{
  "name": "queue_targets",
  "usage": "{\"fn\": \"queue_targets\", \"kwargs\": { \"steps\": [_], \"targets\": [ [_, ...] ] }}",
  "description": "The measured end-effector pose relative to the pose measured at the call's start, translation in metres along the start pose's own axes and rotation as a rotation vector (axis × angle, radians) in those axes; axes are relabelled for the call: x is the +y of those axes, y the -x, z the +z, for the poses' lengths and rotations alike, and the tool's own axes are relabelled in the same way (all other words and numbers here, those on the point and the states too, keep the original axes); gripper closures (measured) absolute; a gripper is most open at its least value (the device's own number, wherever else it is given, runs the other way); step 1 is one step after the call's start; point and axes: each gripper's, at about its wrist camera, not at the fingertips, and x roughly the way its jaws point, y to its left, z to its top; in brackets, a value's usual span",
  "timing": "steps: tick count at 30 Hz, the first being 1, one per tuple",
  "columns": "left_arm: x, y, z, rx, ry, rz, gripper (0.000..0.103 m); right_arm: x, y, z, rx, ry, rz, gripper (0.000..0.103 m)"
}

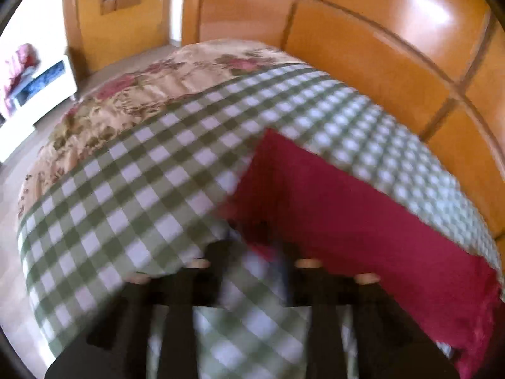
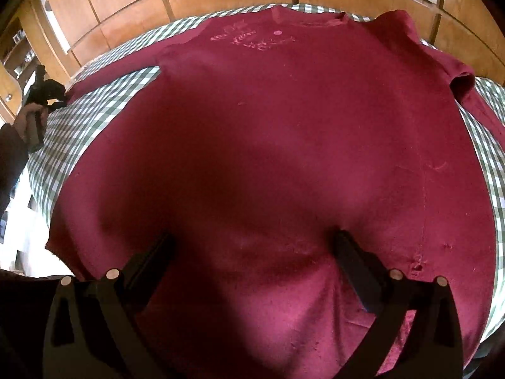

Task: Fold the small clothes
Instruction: 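Lay the shirt flat on the bed and open both tools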

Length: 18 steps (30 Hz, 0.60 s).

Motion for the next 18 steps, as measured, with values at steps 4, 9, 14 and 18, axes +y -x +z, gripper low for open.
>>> {"fn": "queue_targets", "kwargs": {
  "steps": [4, 9, 14, 18],
  "targets": [
    [-0.023, 0.045, -0.043, 0.034, -0.011, -0.293, 0.022, -0.001, 0.003, 0.002, -0.012, -0.004, 0.007, 0.002],
    [-0.068, 0.101, -0.146, 0.184, -0.290, -0.560, 0.033, -0.035, 0.027, 0.001, -0.065, -0.096, -0.039, 0.003],
    [-0.086, 0.132, -0.247, 0.386, -0.445, -0.695, 0.036, -0.118, 0.061, -0.023, -0.115, -0.298, -0.214, 0.003],
    [-0.087, 0.135, -0.290, 0.392, -0.460, -0.644, 0.080, -0.168, 0.071, -0.054, -0.079, -0.430, -0.252, 0.011]
  ]
}}
